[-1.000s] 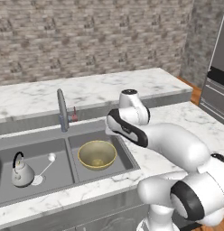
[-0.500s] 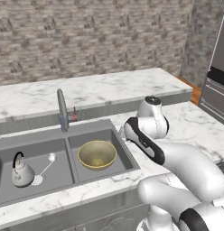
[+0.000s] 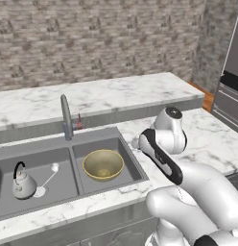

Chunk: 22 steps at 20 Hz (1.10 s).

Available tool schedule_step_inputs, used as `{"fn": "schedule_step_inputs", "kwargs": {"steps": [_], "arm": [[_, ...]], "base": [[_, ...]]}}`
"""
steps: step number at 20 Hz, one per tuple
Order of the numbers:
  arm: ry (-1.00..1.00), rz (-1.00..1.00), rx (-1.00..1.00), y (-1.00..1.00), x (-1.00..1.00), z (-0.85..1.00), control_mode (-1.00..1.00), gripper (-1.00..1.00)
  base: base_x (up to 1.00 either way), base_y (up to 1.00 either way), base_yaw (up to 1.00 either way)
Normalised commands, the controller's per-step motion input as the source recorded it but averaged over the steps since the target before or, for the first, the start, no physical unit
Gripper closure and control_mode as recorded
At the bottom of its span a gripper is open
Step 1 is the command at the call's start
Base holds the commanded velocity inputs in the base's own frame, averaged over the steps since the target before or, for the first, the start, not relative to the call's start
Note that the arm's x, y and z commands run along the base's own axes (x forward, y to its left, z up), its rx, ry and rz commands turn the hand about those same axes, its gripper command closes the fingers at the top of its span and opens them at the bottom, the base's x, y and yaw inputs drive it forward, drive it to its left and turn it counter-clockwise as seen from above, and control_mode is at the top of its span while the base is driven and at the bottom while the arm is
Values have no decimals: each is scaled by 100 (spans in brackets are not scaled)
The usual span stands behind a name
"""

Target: Pick the kettle and bowl and place them in the sink. Then turn on the water.

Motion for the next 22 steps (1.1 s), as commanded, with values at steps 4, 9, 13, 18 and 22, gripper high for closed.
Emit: {"fn": "schedule_step_inputs", "kwargs": {"steps": [4,9,13,18,22], "arm": [[-18,0,0,4,0,12,-100,-100],[-14,0,0,17,0,16,-100,-100],[-11,0,0,26,0,9,-100,-100],[-2,0,0,31,24,2,-100,-100],[0,15,0,17,42,26,-100,-100]], "base": [[0,0,0],[0,0,0],[0,0,0],[0,0,0],[0,0,0]]}}
